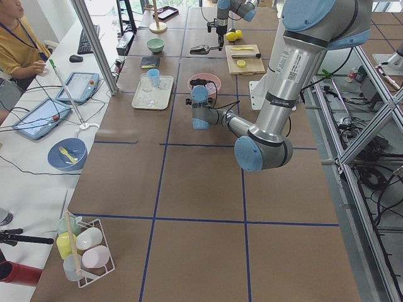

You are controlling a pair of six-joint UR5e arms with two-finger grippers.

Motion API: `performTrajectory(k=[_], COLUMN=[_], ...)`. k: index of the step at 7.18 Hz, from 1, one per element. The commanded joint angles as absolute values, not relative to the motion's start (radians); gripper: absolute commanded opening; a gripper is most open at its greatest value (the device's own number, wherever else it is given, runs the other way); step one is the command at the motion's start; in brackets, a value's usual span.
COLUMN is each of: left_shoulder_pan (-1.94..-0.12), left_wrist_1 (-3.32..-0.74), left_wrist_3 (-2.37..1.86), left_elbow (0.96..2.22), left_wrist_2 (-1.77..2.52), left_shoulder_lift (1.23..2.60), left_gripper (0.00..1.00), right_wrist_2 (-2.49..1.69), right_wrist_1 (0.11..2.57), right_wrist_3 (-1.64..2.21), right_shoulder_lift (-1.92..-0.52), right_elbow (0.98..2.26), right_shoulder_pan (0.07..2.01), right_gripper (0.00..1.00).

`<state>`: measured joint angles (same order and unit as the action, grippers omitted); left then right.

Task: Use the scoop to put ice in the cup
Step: 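Lift the silver scoop off the table with the right gripper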

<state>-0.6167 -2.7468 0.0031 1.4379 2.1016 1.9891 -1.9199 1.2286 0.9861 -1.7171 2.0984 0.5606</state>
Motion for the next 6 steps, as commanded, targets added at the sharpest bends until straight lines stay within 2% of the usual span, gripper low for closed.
performTrajectory(k=[1,3,5,6], left_shoulder_pan=[-0.617,-0.609,-0.569,-0.558], left_wrist_1=[-2.747,-2.76,-2.761,-2.763], left_wrist_3=[0.003,0.003,0.003,0.003], left_elbow=[1.437,1.436,1.434,1.433], left_wrist_2=[2.102,2.102,2.1,2.099], left_shoulder_lift=[1.987,1.99,1.993,1.991], left_gripper=[0.99,0.99,0.98,0.94], right_wrist_2=[-1.919,-1.924,-1.933,-1.928], right_wrist_1=[1.23,1.309,1.588,1.733], right_wrist_3=[0.675,0.438,0.423,0.423], right_shoulder_lift=[-1.717,-1.7,-1.517,-1.402], right_elbow=[2.131,2.189,2.245,2.25], right_shoulder_pan=[0.589,0.597,0.58,0.563], right_gripper=[0.0,0.0,0.0,0.0])
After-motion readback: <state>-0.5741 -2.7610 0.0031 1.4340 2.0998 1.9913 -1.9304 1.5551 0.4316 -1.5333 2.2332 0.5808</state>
